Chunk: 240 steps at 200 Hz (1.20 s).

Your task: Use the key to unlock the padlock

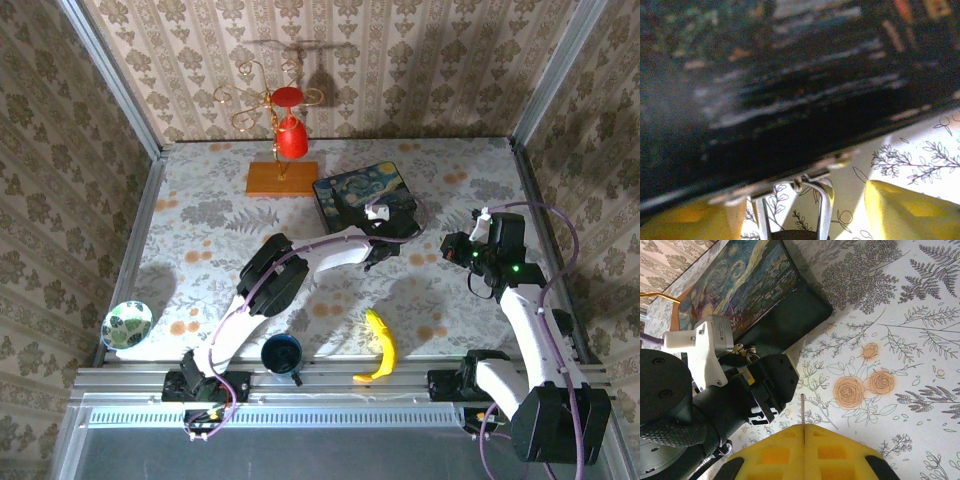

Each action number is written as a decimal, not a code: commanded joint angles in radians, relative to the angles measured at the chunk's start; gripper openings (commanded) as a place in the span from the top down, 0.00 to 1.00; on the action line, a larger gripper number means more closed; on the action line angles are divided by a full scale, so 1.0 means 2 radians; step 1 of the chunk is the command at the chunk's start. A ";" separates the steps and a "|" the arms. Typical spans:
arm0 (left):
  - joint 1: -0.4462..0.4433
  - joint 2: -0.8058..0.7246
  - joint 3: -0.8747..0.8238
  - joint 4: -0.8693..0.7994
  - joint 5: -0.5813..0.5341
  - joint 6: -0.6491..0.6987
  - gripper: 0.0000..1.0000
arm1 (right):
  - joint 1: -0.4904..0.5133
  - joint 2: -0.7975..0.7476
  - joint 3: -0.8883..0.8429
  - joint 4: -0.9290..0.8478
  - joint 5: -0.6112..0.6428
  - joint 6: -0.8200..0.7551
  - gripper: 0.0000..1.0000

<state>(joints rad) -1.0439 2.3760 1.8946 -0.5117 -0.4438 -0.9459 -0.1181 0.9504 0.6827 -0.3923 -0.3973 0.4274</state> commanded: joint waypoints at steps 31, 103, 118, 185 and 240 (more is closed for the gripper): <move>0.003 -0.013 -0.034 0.019 0.011 -0.018 0.50 | -0.002 -0.003 -0.009 0.007 -0.010 0.009 1.00; 0.006 -0.010 -0.025 0.022 0.009 -0.001 0.50 | -0.002 0.000 -0.012 0.011 -0.014 0.013 1.00; 0.007 -0.010 -0.023 0.022 0.006 0.005 0.51 | -0.002 0.001 -0.011 0.011 -0.013 0.012 1.00; 0.010 -0.013 -0.017 0.026 -0.003 0.019 0.56 | -0.002 0.005 -0.011 0.012 -0.015 0.011 1.00; 0.010 -0.015 -0.010 0.027 -0.009 0.027 0.51 | -0.002 0.003 -0.017 0.015 -0.017 0.013 1.00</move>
<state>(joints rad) -1.0355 2.3627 1.8462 -0.4587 -0.4454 -0.9123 -0.1184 0.9573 0.6655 -0.3805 -0.4046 0.4461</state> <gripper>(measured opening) 0.491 0.060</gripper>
